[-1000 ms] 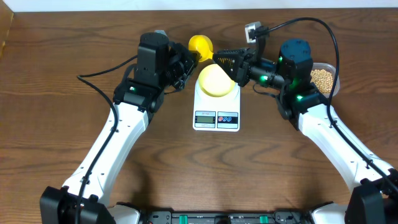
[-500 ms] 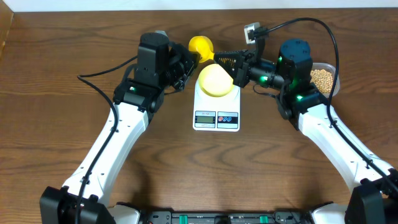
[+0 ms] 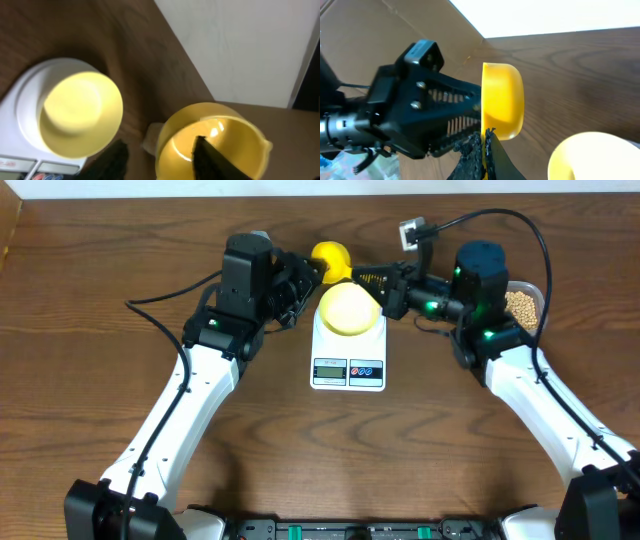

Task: Scoop item into bowl and weigh 50g on scale
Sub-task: 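Release the scoop from the left gripper, right gripper pulls it right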

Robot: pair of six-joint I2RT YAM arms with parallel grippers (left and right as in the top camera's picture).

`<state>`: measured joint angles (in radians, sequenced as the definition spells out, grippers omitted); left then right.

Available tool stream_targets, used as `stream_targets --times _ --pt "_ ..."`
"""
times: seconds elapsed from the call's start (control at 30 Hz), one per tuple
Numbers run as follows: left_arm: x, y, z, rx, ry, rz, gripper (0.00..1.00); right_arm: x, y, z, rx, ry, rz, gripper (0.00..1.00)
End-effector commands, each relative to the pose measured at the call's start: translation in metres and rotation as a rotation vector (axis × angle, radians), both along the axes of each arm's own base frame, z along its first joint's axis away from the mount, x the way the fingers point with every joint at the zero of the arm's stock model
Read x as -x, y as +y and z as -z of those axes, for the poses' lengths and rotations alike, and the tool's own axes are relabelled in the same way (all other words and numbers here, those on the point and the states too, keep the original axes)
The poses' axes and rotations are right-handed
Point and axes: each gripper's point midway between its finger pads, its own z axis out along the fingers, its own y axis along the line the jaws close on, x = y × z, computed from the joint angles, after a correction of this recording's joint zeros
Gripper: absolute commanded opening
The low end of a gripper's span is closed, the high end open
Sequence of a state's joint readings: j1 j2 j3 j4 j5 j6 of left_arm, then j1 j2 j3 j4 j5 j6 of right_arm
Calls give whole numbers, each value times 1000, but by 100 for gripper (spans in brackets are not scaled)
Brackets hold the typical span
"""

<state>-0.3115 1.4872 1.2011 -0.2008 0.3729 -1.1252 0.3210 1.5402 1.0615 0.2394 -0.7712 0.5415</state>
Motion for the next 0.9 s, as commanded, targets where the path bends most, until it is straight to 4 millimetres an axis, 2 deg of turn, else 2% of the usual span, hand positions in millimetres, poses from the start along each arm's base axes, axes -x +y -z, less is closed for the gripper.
stream_targets --times 0.0,0.13,0.23,0.37,0.5,0.67,0.77,0.87 --pt "-5 -2 -7 10 -26 11 52 -2 -4 -2 15 -4 2 1" --pt "-11 -4 -24 -71 -179 83 53 -7 -14 12 54 41 50 1" --pt "-11 2 -38 -173 -300 136 53 -12 -28 19 66 79 82 1" --pt "-11 21 -44 -216 -324 125 58 -13 -46 24 94 94 108 1" --pt "-7 33 -46 -300 -328 170 58 -12 -61 23 125 100 130 1" --pt "4 36 -54 -393 -320 242 59 -10 -74 17 194 93 131 1" --pt "16 38 -47 -448 -279 302 60 -11 -84 14 262 93 150 1" --pt "42 41 -20 -502 -163 393 64 -14 -98 11 350 77 185 1"
